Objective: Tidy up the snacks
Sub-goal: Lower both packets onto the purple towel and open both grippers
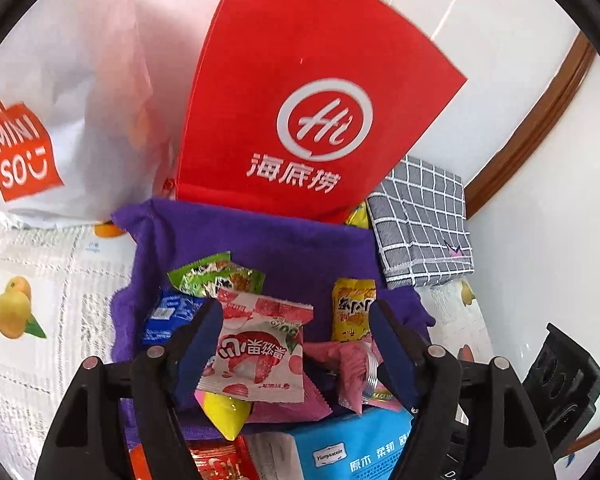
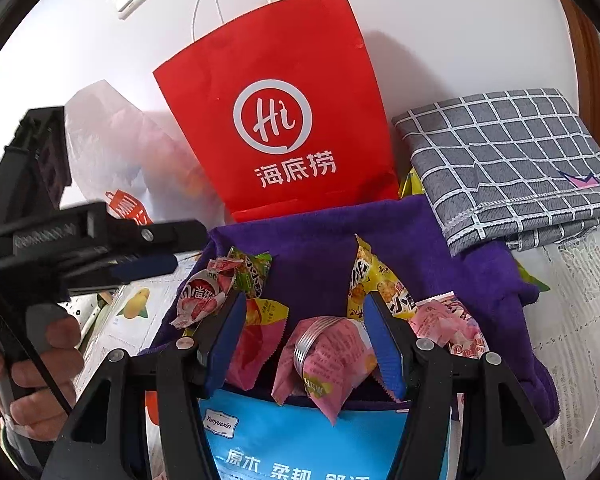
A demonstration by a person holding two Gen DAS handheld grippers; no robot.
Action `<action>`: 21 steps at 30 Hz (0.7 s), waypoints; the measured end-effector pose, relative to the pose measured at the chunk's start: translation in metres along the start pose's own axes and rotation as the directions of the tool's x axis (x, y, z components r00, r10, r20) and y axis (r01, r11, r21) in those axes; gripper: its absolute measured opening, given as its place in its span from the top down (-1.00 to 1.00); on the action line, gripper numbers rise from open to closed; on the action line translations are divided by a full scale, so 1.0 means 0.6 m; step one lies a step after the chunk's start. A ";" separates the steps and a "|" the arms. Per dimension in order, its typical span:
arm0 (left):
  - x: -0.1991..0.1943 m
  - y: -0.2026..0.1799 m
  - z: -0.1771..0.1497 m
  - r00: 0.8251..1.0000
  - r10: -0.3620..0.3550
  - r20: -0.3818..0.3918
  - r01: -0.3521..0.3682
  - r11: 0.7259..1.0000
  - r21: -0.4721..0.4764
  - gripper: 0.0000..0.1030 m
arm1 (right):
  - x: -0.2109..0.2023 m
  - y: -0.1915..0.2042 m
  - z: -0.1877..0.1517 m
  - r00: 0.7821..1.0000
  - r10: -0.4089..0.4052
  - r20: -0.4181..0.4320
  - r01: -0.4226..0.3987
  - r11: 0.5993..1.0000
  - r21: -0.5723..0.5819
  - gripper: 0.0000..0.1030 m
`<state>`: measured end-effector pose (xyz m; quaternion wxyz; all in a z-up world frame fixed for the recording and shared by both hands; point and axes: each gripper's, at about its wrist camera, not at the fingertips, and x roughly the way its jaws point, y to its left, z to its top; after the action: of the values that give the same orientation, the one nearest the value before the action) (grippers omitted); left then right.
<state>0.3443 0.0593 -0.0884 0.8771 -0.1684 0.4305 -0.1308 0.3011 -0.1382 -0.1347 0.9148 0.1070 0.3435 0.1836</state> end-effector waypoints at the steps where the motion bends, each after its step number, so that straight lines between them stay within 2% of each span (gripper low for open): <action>1: -0.006 -0.001 0.002 1.000 0.005 0.008 -0.005 1.000 0.008 -0.44 | -0.002 0.000 0.000 1.000 -0.001 0.004 0.001 1.000 -0.002 -0.17; 6: -0.021 -0.006 0.007 1.000 -0.003 0.017 0.002 1.000 0.028 -0.45 | -0.019 0.009 -0.003 1.000 -0.003 0.019 0.004 1.000 -0.020 -0.17; 10: -0.031 -0.010 0.005 1.000 0.021 0.017 -0.022 0.999 0.044 -0.45 | -0.041 0.029 -0.013 0.999 -0.047 0.028 0.049 0.996 -0.072 -0.17; 15: -0.042 -0.022 0.000 0.998 0.054 0.015 -0.055 0.995 0.081 -0.45 | -0.071 0.052 -0.030 0.999 -0.038 0.023 0.040 0.994 -0.106 -0.17; 19: -0.055 -0.035 -0.004 0.991 0.128 0.040 -0.132 0.985 0.113 -0.45 | -0.097 0.066 -0.044 0.998 -0.047 0.031 0.051 0.990 -0.133 -0.17; 21: -0.051 -0.037 -0.008 0.983 0.181 0.023 -0.182 0.977 0.111 -0.46 | -0.110 0.071 -0.052 0.999 -0.045 0.028 0.049 0.988 -0.147 -0.17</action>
<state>0.3203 0.0498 -0.0607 0.8961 -0.0797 0.4305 -0.0731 0.2230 -0.1245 -0.1052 0.9284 0.0331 0.3203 0.1857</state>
